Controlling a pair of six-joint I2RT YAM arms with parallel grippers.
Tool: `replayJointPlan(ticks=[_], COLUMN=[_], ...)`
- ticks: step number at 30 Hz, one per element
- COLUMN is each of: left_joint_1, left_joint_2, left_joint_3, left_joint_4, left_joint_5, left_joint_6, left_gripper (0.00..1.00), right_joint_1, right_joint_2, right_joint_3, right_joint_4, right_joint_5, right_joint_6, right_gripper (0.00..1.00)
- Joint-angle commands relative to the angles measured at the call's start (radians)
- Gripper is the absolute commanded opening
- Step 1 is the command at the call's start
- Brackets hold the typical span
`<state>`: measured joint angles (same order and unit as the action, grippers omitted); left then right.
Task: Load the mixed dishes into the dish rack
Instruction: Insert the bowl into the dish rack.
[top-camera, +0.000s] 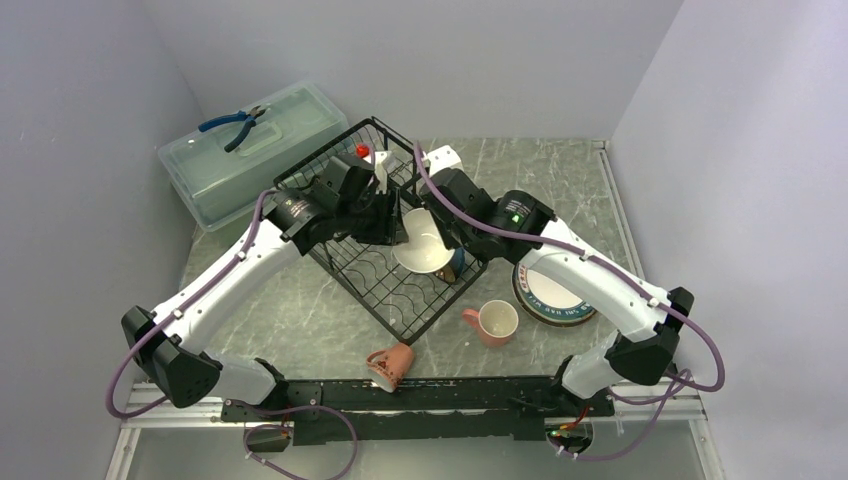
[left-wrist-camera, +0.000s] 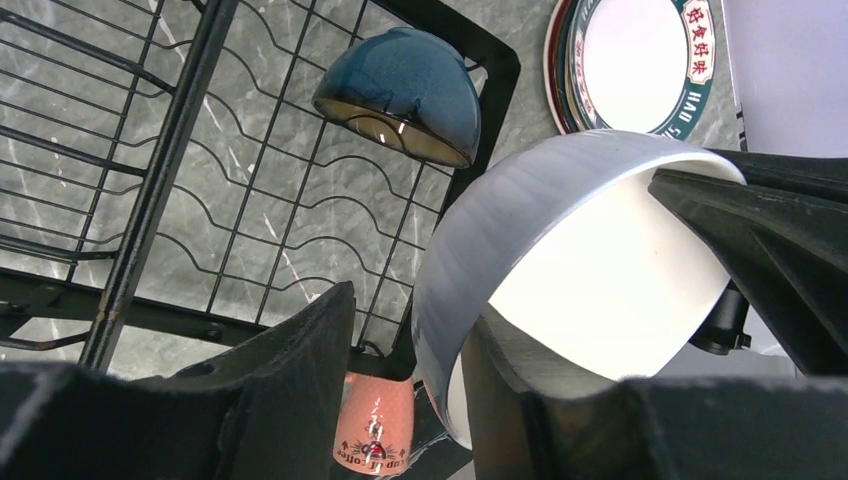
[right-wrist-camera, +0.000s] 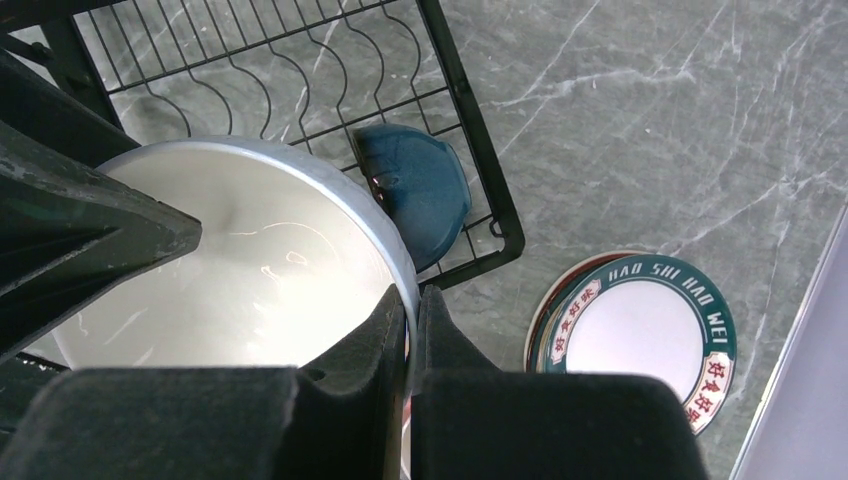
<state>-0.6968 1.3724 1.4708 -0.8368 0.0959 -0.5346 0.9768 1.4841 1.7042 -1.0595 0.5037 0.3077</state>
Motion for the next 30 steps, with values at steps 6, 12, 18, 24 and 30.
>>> replayJointPlan(ticks=[6, 12, 18, 24, 30], left_joint_1=[0.003, 0.003, 0.004, 0.003, 0.003], left_joint_2=[0.004, 0.013, -0.001, -0.041, -0.086], left_joint_3=[0.043, 0.046, 0.043, 0.024, -0.002], left_joint_4=[0.008, 0.015, 0.034, 0.054, 0.065], left_joint_5=[0.069, 0.099, 0.115, 0.109, 0.087], left_joint_6=[0.019, 0.024, 0.011, -0.009, -0.031], left_gripper=[0.19, 0.00, 0.00, 0.00, 0.00], right_joint_1=[0.010, 0.011, 0.010, 0.011, 0.010], right_joint_2=[-0.033, -0.056, -0.084, -0.143, -0.234], right_joint_3=[0.064, 0.047, 0.009, -0.037, -0.095], right_joint_4=[0.033, 0.039, 0.049, 0.093, 0.140], right_joint_5=[0.039, 0.041, 0.039, 0.017, -0.017], right_joint_6=[0.016, 0.021, 0.027, 0.014, -0.004], right_gripper=[0.00, 0.00, 0.12, 0.47, 0.70])
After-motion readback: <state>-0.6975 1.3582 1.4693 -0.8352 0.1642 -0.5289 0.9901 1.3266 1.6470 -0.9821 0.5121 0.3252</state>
